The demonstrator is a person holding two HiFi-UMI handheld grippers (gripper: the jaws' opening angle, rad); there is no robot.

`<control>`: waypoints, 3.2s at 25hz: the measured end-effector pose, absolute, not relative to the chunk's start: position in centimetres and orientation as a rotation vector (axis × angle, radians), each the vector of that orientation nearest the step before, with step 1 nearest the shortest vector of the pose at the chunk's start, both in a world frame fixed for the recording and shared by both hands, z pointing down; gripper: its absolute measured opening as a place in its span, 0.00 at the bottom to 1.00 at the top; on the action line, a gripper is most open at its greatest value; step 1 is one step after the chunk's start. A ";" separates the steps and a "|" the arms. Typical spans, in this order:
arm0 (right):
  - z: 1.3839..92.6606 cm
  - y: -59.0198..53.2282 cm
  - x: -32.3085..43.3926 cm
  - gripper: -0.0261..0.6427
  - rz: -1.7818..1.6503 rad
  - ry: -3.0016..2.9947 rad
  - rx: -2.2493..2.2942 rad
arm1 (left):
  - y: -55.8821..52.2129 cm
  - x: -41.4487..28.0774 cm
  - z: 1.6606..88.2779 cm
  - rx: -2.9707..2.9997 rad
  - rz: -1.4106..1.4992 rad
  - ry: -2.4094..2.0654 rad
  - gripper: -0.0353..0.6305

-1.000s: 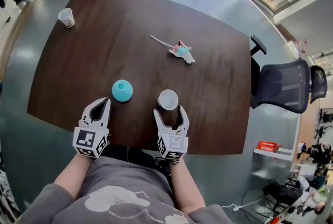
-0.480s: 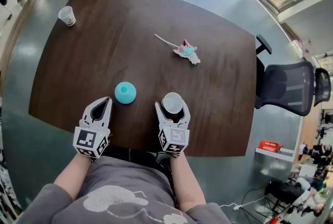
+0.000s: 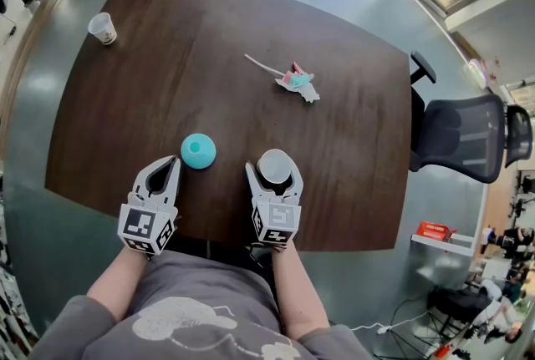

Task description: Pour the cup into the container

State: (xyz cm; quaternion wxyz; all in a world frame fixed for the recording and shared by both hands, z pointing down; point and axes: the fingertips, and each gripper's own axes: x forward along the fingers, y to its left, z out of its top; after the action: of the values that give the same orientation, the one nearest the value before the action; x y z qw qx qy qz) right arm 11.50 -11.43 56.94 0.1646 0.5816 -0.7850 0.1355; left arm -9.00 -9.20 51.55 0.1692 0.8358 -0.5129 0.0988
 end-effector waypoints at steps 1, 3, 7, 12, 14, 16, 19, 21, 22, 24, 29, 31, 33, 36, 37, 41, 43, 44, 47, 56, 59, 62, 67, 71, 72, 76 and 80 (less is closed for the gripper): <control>56.9 -11.5 11.5 0.61 0.382 -2.236 1.652 | -9.2 -8.9 51.5 2.377 0.280 -1.457 0.06; 57.0 -11.6 11.4 0.61 0.381 -2.239 1.642 | -9.2 -8.8 51.4 2.378 0.279 -1.456 0.06; 56.8 -11.8 11.6 0.61 0.377 -2.241 1.670 | -9.2 -8.9 51.5 2.376 0.287 -1.456 0.06; 56.6 -11.8 12.0 0.50 0.392 -2.236 1.700 | -9.0 -9.1 51.5 2.372 0.291 -1.458 0.06; 56.6 -11.8 12.0 0.50 0.390 -2.237 1.699 | -9.0 -9.1 51.5 2.374 0.291 -1.458 0.06; 56.7 -11.8 11.9 0.49 0.380 -2.233 1.689 | -9.0 -9.1 51.4 2.376 0.291 -1.457 0.06; 56.8 -11.6 11.7 0.49 0.387 -2.229 1.663 | -9.0 -9.1 51.4 2.376 0.286 -1.457 0.06; 56.6 -11.2 11.5 0.49 0.410 -2.237 1.654 | -9.0 -9.1 51.2 2.379 0.281 -1.457 0.06; 56.4 -11.0 11.4 0.48 0.417 -2.244 1.653 | -9.0 -9.1 51.1 2.382 0.280 -1.458 0.06; 55.8 -10.8 11.3 0.48 0.419 -2.257 1.654 | -9.1 -9.1 50.9 2.387 0.280 -1.461 0.06; 53.9 -10.3 11.0 0.48 0.408 -2.281 1.652 | -9.0 -9.0 50.3 2.402 0.265 -1.464 0.06; 52.7 -10.0 10.8 0.48 0.390 -2.287 1.647 | -8.8 -9.0 50.0 2.414 0.262 -1.462 0.06; 51.2 -9.5 10.6 0.48 0.359 -2.304 1.642 | -8.6 -9.0 49.6 2.424 0.254 -1.458 0.06; 49.4 -9.2 10.7 0.48 0.347 -2.326 1.654 | -8.6 -8.8 49.1 2.433 0.235 -1.452 0.06; 49.0 -9.1 10.9 0.48 0.358 -2.328 1.664 | -8.5 -8.7 48.9 2.432 0.228 -1.451 0.06; 47.8 -8.9 11.1 0.48 0.369 -2.335 1.680 | -8.3 -8.6 48.5 2.438 0.209 -1.439 0.06; 47.7 -8.8 11.1 0.48 0.367 -2.334 1.676 | -8.1 -8.4 48.5 2.449 0.211 -1.410 0.06; 47.7 -8.7 11.1 0.48 0.369 -2.333 1.676 | -8.0 -8.3 48.5 2.454 0.216 -1.395 0.06; 47.6 -8.6 11.1 0.48 0.370 -2.331 1.672 | -7.9 -8.2 48.6 2.465 0.235 -1.381 0.06; 47.8 -8.4 11.2 0.48 0.382 -2.319 1.668 | -7.9 -8.0 48.9 2.490 0.247 -1.372 0.35; 48.2 -8.3 11.3 0.48 0.400 -2.315 1.671 | -7.9 -7.4 49.3 2.519 0.288 -1.356 0.53; 48.5 -8.2 11.4 0.48 0.417 -2.313 1.678 | -8.3 -6.6 49.9 2.548 0.327 -1.329 0.66; 49.0 -8.5 11.5 0.48 0.433 -2.307 1.678 | -9.3 -6.1 52.0 2.533 0.373 -1.332 0.71; 49.3 -8.7 11.4 0.48 0.433 -2.302 1.676 | -10.0 -5.5 53.1 2.573 0.420 -1.368 0.73; 49.4 -8.8 11.4 0.48 0.435 -2.299 1.676 | -10.1 -5.2 53.3 2.578 0.415 -1.359 0.73; 49.6 -8.9 11.7 0.48 0.443 -2.289 1.684 | -10.6 -4.3 54.4 2.576 0.421 -1.329 0.73; 49.7 -8.8 12.0 0.48 0.445 -2.273 1.699 | -11.3 -4.1 55.0 2.592 0.458 -1.346 0.73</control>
State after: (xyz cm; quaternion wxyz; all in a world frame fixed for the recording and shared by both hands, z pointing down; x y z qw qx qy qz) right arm 11.99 -8.81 49.68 0.1343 0.5861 -0.7841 0.1536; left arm -4.11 -11.28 55.04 0.0926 0.8730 -0.4533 0.1544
